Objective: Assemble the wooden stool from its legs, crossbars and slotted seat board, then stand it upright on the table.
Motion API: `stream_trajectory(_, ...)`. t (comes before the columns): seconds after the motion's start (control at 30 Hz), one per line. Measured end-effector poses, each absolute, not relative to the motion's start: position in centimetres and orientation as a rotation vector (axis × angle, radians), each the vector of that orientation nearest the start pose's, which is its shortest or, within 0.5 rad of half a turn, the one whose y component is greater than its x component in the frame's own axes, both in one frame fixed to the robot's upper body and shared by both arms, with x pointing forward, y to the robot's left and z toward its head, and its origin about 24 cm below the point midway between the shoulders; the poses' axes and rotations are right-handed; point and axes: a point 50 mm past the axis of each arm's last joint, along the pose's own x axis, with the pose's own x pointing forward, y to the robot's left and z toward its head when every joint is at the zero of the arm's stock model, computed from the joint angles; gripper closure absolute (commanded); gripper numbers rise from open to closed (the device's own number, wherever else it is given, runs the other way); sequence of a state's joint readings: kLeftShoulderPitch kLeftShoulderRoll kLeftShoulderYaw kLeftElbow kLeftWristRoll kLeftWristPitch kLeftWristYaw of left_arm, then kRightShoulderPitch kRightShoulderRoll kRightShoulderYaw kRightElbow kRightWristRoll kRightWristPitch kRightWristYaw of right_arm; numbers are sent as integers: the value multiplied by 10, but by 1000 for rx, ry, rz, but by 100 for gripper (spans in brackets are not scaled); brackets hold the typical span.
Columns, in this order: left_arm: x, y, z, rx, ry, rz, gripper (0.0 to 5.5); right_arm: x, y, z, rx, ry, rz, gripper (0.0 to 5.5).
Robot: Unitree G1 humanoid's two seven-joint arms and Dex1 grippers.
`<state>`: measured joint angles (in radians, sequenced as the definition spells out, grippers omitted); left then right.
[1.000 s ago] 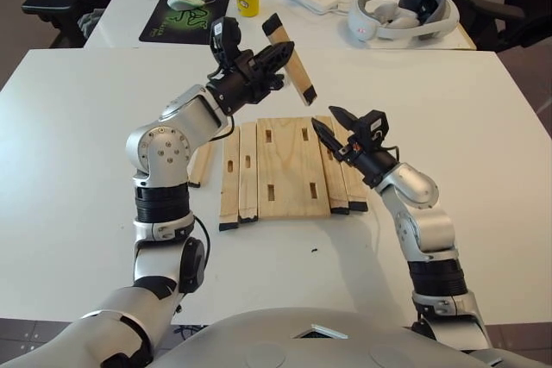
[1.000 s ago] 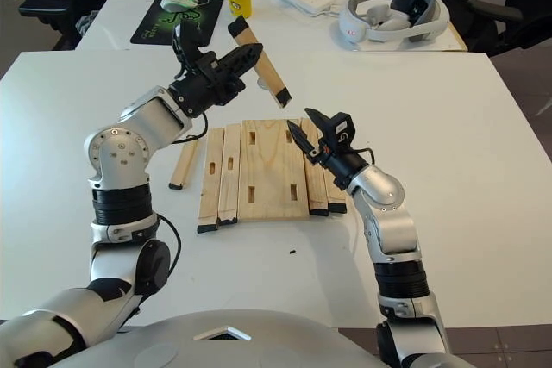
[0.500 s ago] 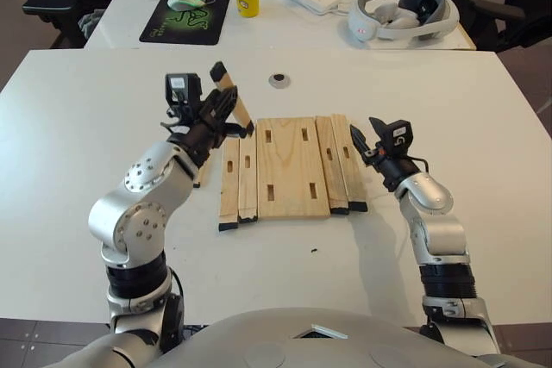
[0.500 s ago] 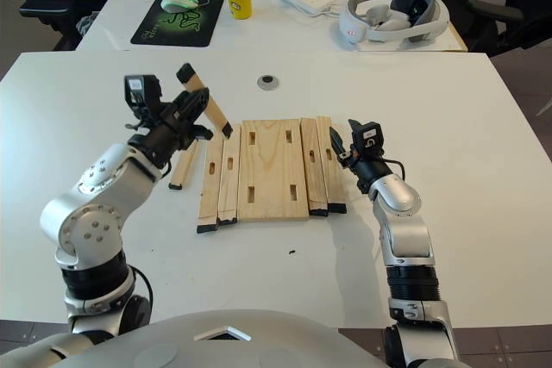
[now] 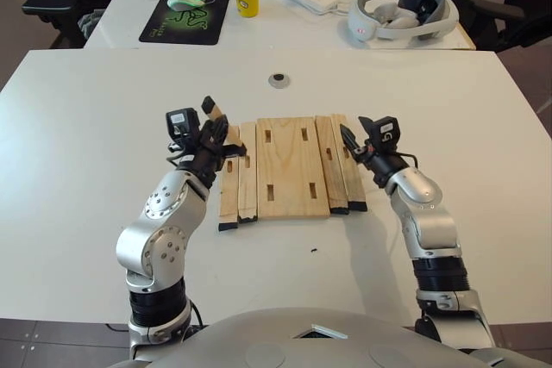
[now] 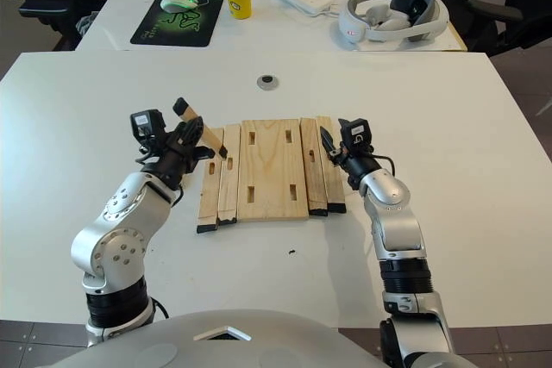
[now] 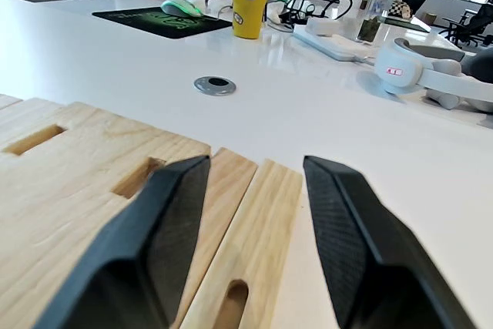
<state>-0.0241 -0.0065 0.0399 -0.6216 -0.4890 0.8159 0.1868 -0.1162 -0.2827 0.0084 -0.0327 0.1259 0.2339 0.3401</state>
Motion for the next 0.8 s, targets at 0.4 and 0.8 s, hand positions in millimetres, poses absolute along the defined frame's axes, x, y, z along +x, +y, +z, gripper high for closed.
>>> stream_trajectory(0.4, 227, 125, 101, -381, 188, -62, 507, 280, -171, 70, -156, 106, 421, 325)
stream_trajectory(0.8, 230, 131, 90, -380, 161, 15, 507, 291, -160, 71, -164, 122, 510, 325)
